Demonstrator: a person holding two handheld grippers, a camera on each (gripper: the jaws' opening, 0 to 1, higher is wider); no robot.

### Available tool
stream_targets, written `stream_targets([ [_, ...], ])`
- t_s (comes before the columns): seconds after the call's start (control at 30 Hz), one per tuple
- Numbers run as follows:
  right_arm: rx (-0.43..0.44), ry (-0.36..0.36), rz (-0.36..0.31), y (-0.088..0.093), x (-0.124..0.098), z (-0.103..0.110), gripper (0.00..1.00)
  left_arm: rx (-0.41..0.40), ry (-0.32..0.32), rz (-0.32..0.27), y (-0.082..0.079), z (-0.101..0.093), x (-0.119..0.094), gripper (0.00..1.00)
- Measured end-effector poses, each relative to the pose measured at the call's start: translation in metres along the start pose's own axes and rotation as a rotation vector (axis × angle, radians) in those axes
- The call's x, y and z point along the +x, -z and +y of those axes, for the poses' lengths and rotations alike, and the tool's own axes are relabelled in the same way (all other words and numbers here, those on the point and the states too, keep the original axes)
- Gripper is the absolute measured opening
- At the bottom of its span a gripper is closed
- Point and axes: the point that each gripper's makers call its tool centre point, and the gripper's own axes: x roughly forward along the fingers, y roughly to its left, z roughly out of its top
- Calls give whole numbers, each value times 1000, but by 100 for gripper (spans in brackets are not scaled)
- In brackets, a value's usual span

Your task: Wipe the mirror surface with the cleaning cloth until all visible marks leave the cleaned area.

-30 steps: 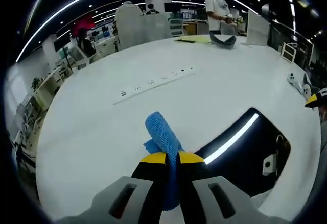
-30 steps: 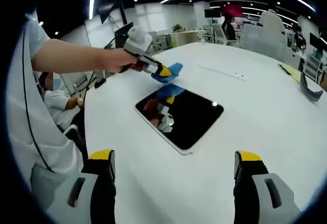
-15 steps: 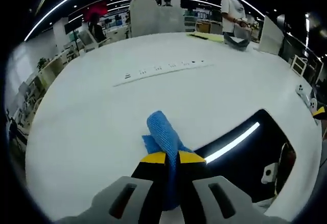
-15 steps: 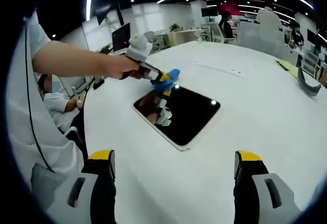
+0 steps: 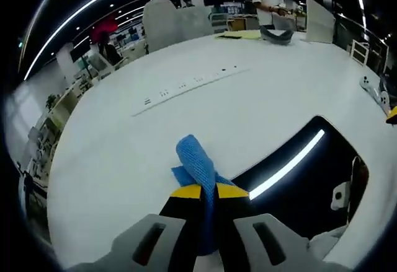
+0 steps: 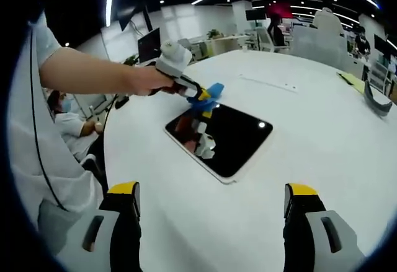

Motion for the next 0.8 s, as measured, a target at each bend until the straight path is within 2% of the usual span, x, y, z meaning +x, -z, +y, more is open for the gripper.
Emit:
stream_targets([
  [0.23, 7, 3, -2, 4, -3, -3, 97, -25, 24, -3, -4, -9, 3, 4],
  [0.37, 15, 3, -8, 4, -4, -4, 97, 0, 20, -4, -7, -19, 4, 4],
  [0.4, 13, 4, -7, 4, -4, -4, 97, 30, 13, -6, -8, -20, 4, 4],
  [0.53, 21, 7, -14, 4, -4, -7, 97, 41, 27, -12, -12, -30, 7, 4],
  [0.8, 36, 14, -21, 5, -7, -9, 96, 62, 33, -24, -17, -36, 11, 4],
])
